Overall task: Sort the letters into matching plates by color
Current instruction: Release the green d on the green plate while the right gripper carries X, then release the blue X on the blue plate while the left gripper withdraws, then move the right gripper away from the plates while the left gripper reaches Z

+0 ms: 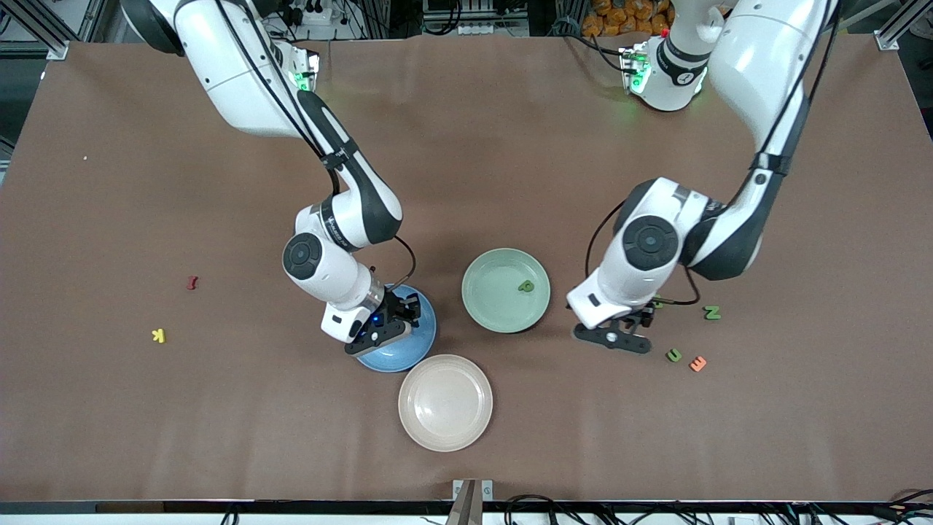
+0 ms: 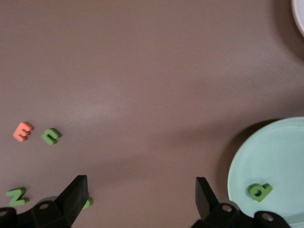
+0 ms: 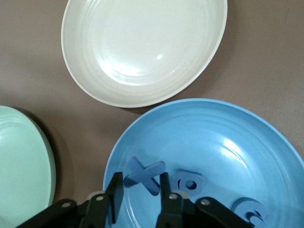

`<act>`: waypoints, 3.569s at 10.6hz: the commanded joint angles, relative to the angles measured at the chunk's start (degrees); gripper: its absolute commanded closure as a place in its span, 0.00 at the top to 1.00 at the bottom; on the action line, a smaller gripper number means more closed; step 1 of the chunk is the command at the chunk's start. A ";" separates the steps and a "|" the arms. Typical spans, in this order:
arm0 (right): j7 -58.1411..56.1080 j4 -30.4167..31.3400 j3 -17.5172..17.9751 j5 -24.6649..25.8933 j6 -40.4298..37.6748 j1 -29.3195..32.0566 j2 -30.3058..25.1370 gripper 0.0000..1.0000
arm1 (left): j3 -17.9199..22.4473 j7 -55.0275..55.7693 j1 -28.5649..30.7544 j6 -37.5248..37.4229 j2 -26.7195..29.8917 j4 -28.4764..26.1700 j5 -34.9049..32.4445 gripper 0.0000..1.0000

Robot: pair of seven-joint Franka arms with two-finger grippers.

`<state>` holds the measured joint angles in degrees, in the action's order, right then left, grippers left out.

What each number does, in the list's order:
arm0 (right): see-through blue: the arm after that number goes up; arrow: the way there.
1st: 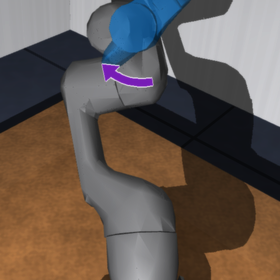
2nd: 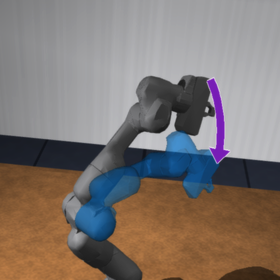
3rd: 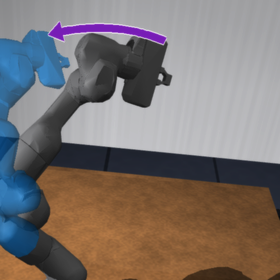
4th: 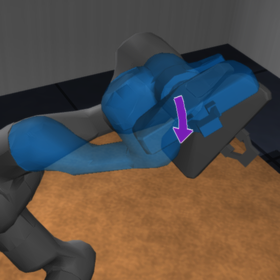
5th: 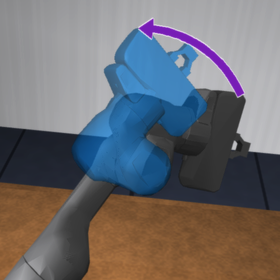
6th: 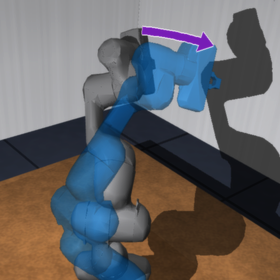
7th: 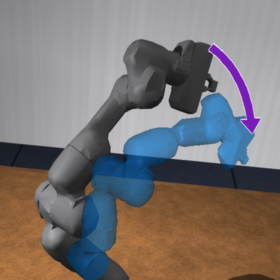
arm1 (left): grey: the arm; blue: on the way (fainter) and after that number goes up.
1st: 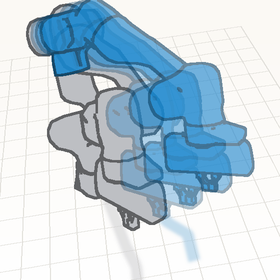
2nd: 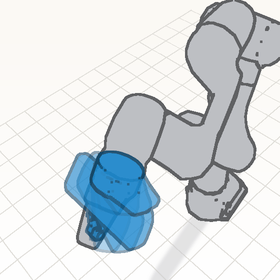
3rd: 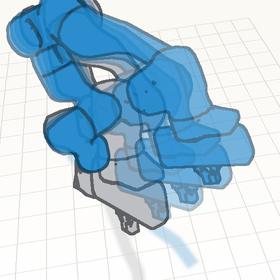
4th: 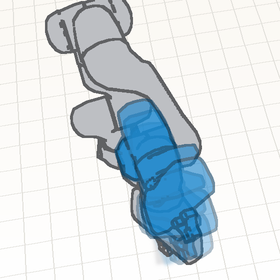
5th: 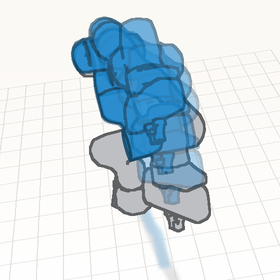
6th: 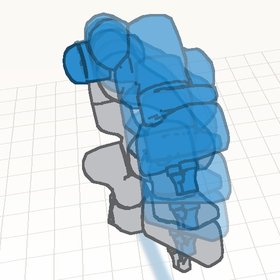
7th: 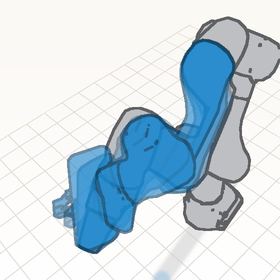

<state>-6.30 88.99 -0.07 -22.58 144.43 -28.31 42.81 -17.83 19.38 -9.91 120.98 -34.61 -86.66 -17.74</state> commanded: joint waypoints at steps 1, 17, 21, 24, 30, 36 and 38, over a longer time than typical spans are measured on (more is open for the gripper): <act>-0.90 -3.04 0.07 -0.45 -0.12 0.80 1.84 1.00 | -0.71 3.56 4.80 -2.31 3.57 -1.14 2.62 1.00; -19.02 -2.34 -14.16 6.40 -34.72 16.26 -19.14 1.00 | -3.44 -0.81 22.83 -3.17 10.78 -12.53 2.80 1.00; -12.71 -2.33 -15.49 11.40 -45.27 17.76 -28.63 1.00 | 0.94 -6.08 22.13 7.77 11.40 -19.15 3.14 1.00; -5.41 -2.60 -15.23 15.10 -51.77 17.76 -34.61 1.00 | 4.29 -14.60 21.95 10.51 9.48 -21.00 3.76 1.00; 8.05 -5.22 -13.82 17.75 -57.49 16.36 -37.71 1.00 | 5.09 -19.64 22.74 12.08 4.29 -20.92 4.11 1.00; 9.47 -11.39 -11.20 19.50 -61.30 18.80 -37.00 1.00 | 6.50 -19.56 21.95 24.18 1.56 -24.68 3.43 1.00; 9.47 -11.39 -5.41 20.73 -60.33 23.63 -37.09 1.00 | 6.76 -19.47 21.95 25.45 1.47 -25.75 3.32 1.00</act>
<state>1.94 78.09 -11.51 -4.14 83.72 -9.64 6.05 -11.75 0.52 12.25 144.10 -33.59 -110.49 -12.94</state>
